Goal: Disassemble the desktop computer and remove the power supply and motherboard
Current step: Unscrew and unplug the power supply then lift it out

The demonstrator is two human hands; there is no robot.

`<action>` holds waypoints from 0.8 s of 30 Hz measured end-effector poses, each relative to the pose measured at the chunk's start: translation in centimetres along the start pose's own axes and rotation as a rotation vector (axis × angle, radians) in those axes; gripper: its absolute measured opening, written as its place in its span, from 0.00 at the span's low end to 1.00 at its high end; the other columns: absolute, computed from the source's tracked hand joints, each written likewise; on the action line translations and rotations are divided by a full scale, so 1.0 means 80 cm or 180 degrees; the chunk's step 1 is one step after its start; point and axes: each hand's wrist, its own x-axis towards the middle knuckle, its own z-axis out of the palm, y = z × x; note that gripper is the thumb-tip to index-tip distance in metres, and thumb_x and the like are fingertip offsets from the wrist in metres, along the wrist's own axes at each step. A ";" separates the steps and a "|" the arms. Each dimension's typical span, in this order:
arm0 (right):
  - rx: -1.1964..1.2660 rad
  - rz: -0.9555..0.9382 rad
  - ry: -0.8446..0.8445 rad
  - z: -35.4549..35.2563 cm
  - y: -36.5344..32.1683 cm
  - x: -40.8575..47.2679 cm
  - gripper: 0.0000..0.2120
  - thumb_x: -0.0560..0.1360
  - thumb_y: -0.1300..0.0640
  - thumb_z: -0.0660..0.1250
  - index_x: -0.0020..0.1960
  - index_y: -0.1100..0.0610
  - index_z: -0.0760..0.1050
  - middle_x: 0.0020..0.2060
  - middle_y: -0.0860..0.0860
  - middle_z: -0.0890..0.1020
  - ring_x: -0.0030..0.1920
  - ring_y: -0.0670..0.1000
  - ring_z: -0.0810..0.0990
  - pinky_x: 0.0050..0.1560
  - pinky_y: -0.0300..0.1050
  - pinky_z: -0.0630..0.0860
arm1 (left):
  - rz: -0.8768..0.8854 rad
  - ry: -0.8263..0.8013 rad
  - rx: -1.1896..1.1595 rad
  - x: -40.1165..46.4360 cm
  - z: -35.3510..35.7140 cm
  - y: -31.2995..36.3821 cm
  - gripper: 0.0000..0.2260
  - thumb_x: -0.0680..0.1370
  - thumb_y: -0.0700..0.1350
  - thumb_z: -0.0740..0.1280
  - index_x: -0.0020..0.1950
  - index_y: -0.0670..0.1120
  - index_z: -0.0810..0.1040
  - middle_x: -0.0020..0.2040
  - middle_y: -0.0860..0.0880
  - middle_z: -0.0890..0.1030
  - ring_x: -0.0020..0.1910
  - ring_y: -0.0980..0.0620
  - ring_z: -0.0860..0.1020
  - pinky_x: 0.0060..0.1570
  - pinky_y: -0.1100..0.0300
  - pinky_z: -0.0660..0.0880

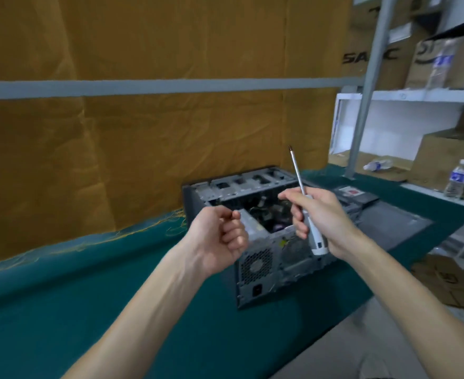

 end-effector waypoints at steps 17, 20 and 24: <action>-0.2192 0.0911 0.1251 -0.335 0.111 0.268 0.09 0.77 0.67 0.61 0.39 0.59 0.70 0.37 0.59 0.77 0.38 0.58 0.77 0.37 0.47 0.72 | -0.0231 0.0378 0.1328 0.404 0.247 -0.019 0.14 0.83 0.33 0.49 0.47 0.37 0.74 0.38 0.45 0.68 0.32 0.53 0.65 0.33 0.63 0.61; -0.2442 0.1149 0.0895 -0.344 0.139 0.290 0.10 0.76 0.68 0.61 0.38 0.59 0.67 0.36 0.60 0.74 0.38 0.57 0.75 0.39 0.48 0.69 | -0.0170 0.0416 0.1860 0.447 0.264 -0.012 0.14 0.83 0.31 0.50 0.55 0.35 0.75 0.42 0.44 0.71 0.34 0.53 0.68 0.33 0.62 0.63; -0.2837 0.1104 0.0463 -0.356 0.165 0.319 0.09 0.77 0.65 0.64 0.40 0.55 0.71 0.41 0.57 0.78 0.43 0.57 0.77 0.43 0.43 0.68 | -0.0067 0.0425 0.2820 0.512 0.271 -0.011 0.16 0.82 0.28 0.50 0.66 0.35 0.71 0.43 0.44 0.75 0.35 0.54 0.70 0.32 0.62 0.65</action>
